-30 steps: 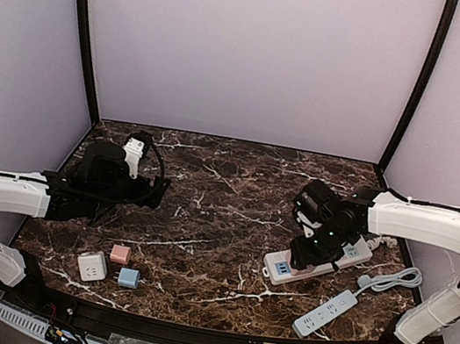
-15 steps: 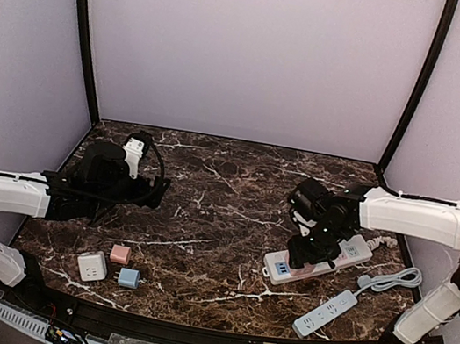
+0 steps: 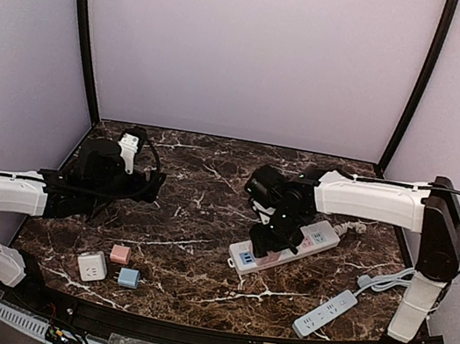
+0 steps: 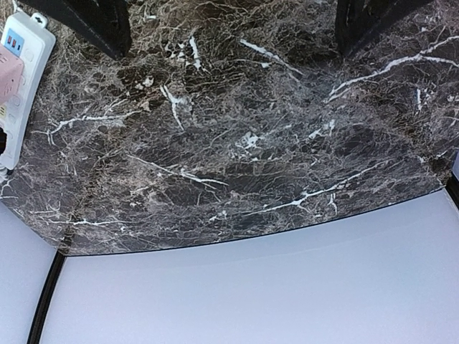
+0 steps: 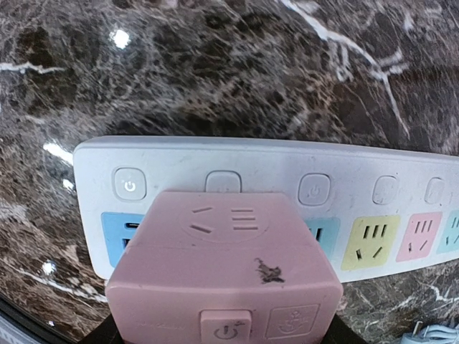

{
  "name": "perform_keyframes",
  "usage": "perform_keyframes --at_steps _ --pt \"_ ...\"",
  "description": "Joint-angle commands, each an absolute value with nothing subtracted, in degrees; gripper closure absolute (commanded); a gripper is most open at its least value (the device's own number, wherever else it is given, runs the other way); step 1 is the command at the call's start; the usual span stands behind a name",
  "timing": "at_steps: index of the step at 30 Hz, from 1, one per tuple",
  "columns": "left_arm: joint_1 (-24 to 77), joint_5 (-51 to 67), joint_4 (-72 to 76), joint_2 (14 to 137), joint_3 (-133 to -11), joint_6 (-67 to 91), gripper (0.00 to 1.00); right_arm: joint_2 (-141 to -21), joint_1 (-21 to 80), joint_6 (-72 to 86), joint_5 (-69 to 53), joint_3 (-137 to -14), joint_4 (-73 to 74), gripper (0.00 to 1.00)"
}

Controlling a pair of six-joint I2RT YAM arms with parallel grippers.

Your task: Insert the plug

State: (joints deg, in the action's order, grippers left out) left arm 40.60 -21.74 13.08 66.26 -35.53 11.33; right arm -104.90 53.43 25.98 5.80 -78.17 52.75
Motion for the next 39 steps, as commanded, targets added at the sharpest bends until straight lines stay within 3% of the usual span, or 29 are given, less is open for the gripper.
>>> perform_keyframes --at_steps 1,5,8,14,20,30,39 --pt "39.96 -22.26 11.43 65.12 -34.52 11.04 0.01 -113.53 55.73 25.12 0.27 -83.44 46.9 1.0" --pt "39.46 -21.79 11.72 65.42 -34.45 11.06 0.01 -117.88 55.96 24.49 0.25 -90.07 46.72 0.94" --pt "39.23 -21.5 11.69 65.68 -34.38 11.43 0.01 -119.64 55.91 23.89 0.56 -93.07 47.02 0.83" --pt "39.16 -20.5 9.0 65.64 -35.18 13.66 0.01 -117.81 55.92 23.82 2.6 -94.44 46.29 0.38" --pt "39.34 -16.14 5.16 62.55 -32.85 19.21 0.02 -110.18 55.98 24.23 3.84 -91.39 42.91 0.04" --pt "42.98 -21.13 -8.78 55.63 -30.48 30.45 0.06 -94.1 59.56 27.38 9.1 -79.3 33.55 0.01" --pt "45.08 -16.6 -18.75 53.14 -31.08 42.22 0.06 -76.26 62.29 30.79 12.57 -58.34 21.26 0.01"
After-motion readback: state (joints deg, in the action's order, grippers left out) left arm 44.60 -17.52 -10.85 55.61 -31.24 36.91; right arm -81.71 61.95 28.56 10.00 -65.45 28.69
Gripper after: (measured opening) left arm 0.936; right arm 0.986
